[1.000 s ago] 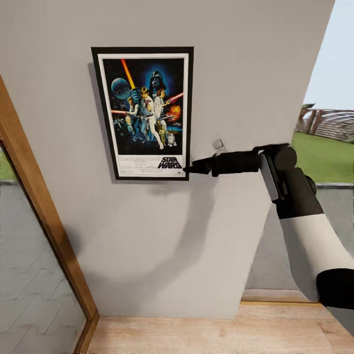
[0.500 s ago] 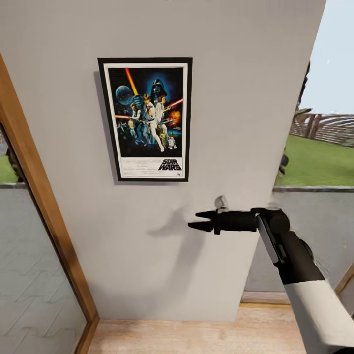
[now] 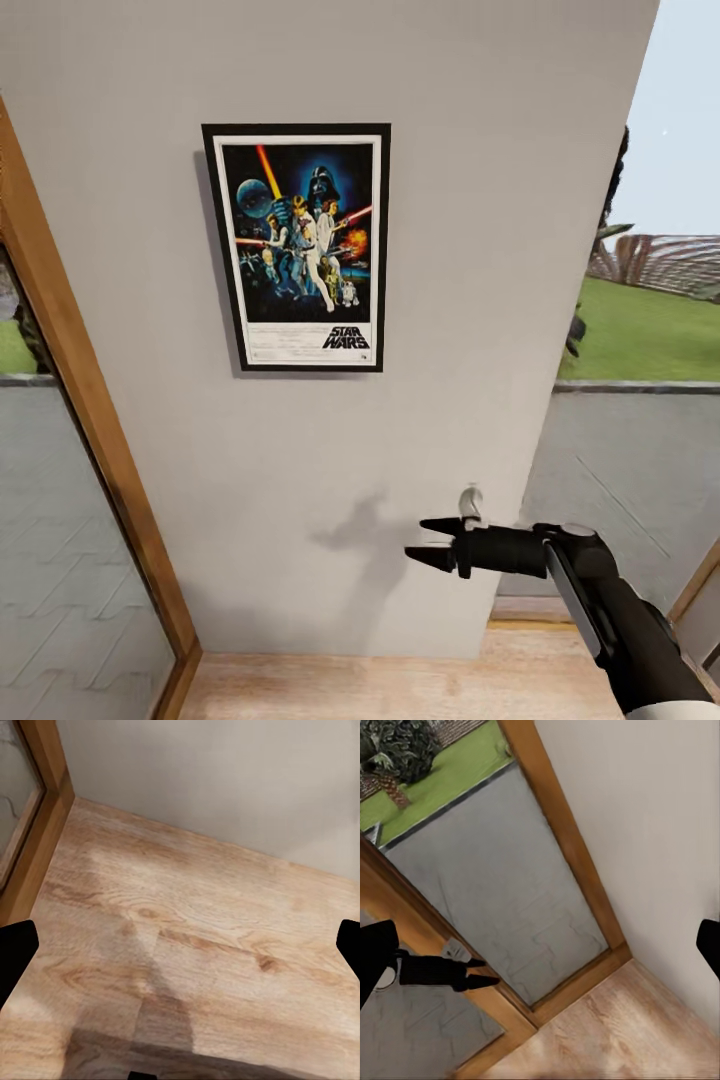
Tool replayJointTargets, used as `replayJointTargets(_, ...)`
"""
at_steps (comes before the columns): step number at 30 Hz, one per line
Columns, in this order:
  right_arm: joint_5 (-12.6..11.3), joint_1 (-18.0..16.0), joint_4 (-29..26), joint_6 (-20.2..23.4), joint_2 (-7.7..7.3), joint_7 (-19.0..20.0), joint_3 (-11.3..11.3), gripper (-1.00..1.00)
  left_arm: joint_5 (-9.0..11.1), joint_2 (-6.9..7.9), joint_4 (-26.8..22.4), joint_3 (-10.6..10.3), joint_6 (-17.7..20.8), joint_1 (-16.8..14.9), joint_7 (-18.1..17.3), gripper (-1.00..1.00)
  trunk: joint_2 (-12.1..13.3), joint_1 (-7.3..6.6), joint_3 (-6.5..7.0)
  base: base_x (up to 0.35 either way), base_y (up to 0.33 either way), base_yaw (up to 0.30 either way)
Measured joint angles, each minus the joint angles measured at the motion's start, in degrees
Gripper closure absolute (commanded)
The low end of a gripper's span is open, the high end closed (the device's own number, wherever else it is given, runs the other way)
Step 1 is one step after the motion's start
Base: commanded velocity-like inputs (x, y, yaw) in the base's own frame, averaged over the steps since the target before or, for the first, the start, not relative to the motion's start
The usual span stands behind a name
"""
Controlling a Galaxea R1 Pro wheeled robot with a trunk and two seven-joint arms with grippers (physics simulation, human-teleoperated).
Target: Pick up the poster from the kitchen countertop and hang it on one of the wall nails in the kitchen.
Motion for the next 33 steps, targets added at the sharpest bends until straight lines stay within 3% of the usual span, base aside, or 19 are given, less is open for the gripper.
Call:
replayJointTargets(5,0.0,3.7,4.2,-6.1,-0.03,-0.1,-0.1,-1.00,0.0,-0.01,0.0,0.0,0.0,0.0,0.0,-1.00,0.0,0.00,0.38,0.000,0.000,0.000)
replayJointTargets(11,0.0,5.4,12.9,-12.2,-0.07,-0.1,-0.2,-1.00,0.0,-0.03,0.0,0.0,0.0,0.0,0.0,-1.00,0.0,0.00,0.92,0.000,0.000,0.000)
replayJointTargets(17,0.0,5.8,22.2,-18.5,-0.41,-0.2,-0.4,-1.00,0.0,-0.01,0.0,0.0,0.0,0.0,-0.1,-1.00,0.0,0.00,1.49,0.000,0.000,0.000)
replayJointTargets(21,-0.2,5.9,30.2,-23.3,-1.19,-0.3,-1.8,-1.00,0.0,-0.02,0.0,0.0,0.0,0.0,0.0,-1.00,0.0,0.00,1.87,0.000,0.000,0.000)
replayJointTargets(29,-0.2,5.9,41.9,-27.2,-2.56,-0.9,-3.6,-1.00,0.0,0.00,0.0,0.0,0.0,0.0,0.0,-1.00,0.0,0.00,2.63,0.000,0.000,0.000)
replayJointTargets(30,-0.2,5.9,46.9,-31.0,-3.12,-1.1,-3.6,-1.00,-0.1,0.00,0.0,0.0,0.0,0.0,0.0,-1.00,0.0,0.00,2.72,0.000,0.000,0.000)
replayJointTargets(33,-0.3,5.9,51.0,-34.4,-3.32,-1.3,-3.6,-1.00,-0.1,0.00,0.0,0.0,0.0,0.0,0.1,-1.00,0.0,0.00,3.02,0.000,0.000,0.000)
